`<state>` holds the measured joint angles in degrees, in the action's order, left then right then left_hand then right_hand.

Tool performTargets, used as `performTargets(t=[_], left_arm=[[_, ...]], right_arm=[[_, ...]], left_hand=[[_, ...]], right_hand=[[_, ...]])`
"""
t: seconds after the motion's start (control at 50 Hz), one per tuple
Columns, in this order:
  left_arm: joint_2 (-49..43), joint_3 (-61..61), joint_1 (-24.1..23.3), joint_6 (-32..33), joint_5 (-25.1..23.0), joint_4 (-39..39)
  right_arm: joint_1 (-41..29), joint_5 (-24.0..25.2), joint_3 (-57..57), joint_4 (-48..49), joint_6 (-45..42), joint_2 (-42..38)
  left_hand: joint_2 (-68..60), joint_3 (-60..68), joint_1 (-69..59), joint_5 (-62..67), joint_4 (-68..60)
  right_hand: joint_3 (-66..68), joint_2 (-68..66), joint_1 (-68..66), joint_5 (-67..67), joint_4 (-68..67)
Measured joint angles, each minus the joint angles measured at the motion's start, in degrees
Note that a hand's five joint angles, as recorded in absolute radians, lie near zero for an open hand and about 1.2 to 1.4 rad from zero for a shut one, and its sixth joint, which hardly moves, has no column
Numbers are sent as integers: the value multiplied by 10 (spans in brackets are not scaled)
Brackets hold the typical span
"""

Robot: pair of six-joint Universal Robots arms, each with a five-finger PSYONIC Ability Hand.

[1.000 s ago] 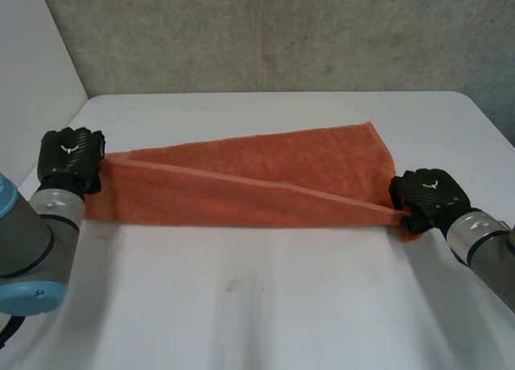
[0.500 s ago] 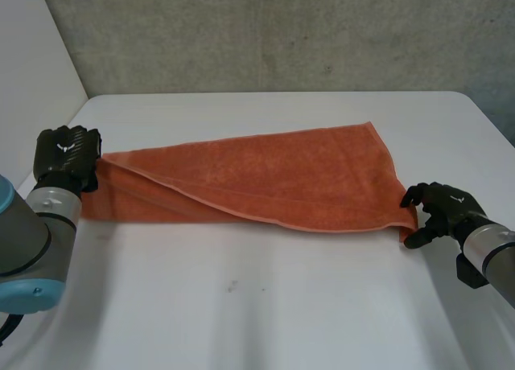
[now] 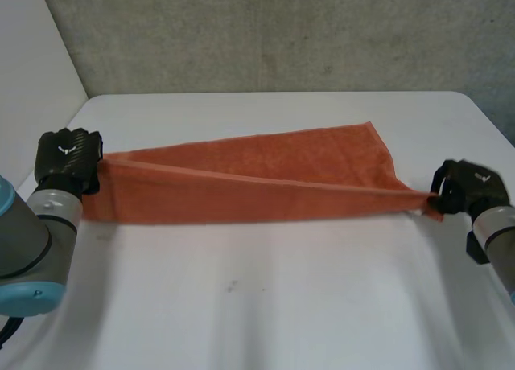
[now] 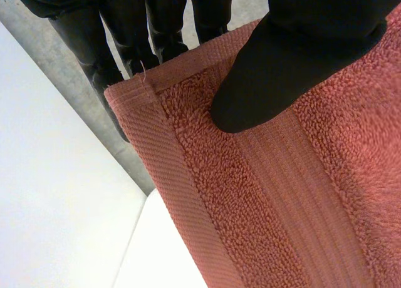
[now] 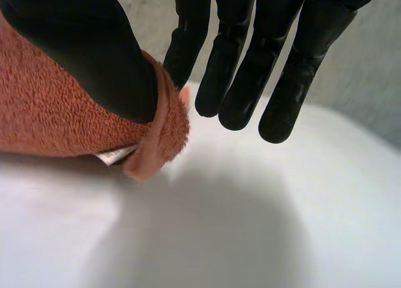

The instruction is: Fold the laundry

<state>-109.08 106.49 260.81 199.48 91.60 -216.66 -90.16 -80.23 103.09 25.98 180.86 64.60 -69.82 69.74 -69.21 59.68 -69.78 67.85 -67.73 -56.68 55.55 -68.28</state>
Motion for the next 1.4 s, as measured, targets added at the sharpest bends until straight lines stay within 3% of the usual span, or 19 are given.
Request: performTargets(t=[0.12, 0.2, 0.28, 0.3, 0.34, 0.48, 0.56, 0.66, 0.8, 0.86, 1.02, 1.3, 1.34, 1.4], left_arm=[[23, 18, -1, 5, 0, 22], [53, 34, 0, 7, 0, 65], [96, 55, 7, 9, -2, 150], [96, 55, 7, 9, -2, 150], [129, 70, 14, 9, -4, 217], [203, 95, 28, 28, -34, 351], [224, 100, 38, 50, -66, 384], [204, 84, 48, 66, -91, 369], [90, 10, 40, 71, -94, 282], [-2, -63, 26, 69, -89, 225], [-156, -220, -6, 69, -45, 161], [-274, -364, -34, 71, -27, 79], [-283, -371, -37, 71, -28, 67], [-290, -376, -42, 72, -31, 56]], right_arm=[[1, 1, 17, -5, -126, 70], [4, 13, 33, -47, -275, 121], [8, 22, 46, -144, -441, 169], [8, 22, 46, -144, -441, 169], [13, 22, 50, -237, -545, 199], [52, 28, 46, -439, -657, 237], [63, 39, 35, -480, -671, 239], [58, 50, 18, -433, -663, 221], [3, 36, -48, -309, -625, 118], [-37, 10, -105, -252, -605, 40], [-77, -22, -206, -135, -599, -86], [-94, -27, -315, 25, -603, -213], [-95, -29, -321, 41, -602, -221], [-97, -39, -327, 73, -600, -231]], left_hand=[[0, 0, 0, 0, 0], [0, 0, 0, 0, 0], [0, 0, 0, 0, 0], [0, 0, 0, 0, 0], [0, 0, 0, 0, 0], [0, 0, 0, 0, 0], [0, 0, 0, 0, 0], [0, 0, 0, 0, 0], [0, 0, 0, 0, 0], [0, 0, 0, 0, 0], [0, 0, 0, 0, 0], [0, 0, 0, 0, 0], [36, -35, 35, -34, 36], [198, -196, 215, -196, 197]], right_hand=[[0, 0, 0, 0, 0], [0, 0, 0, 0, 0], [1, 0, 0, 0, 0], [1, 0, 0, 0, 0], [2, 0, 0, 0, 0], [2, 0, 0, 3, 0], [2, 0, 0, 7, 0], [2, 0, 0, 8, 0], [2, 0, 0, 8, -1], [2, 0, 0, 10, -1], [2, 0, 0, 12, -1], [2, 0, 0, 12, -1], [-12, 21, 15, -1, 15], [-290, 296, 271, -257, 293]])
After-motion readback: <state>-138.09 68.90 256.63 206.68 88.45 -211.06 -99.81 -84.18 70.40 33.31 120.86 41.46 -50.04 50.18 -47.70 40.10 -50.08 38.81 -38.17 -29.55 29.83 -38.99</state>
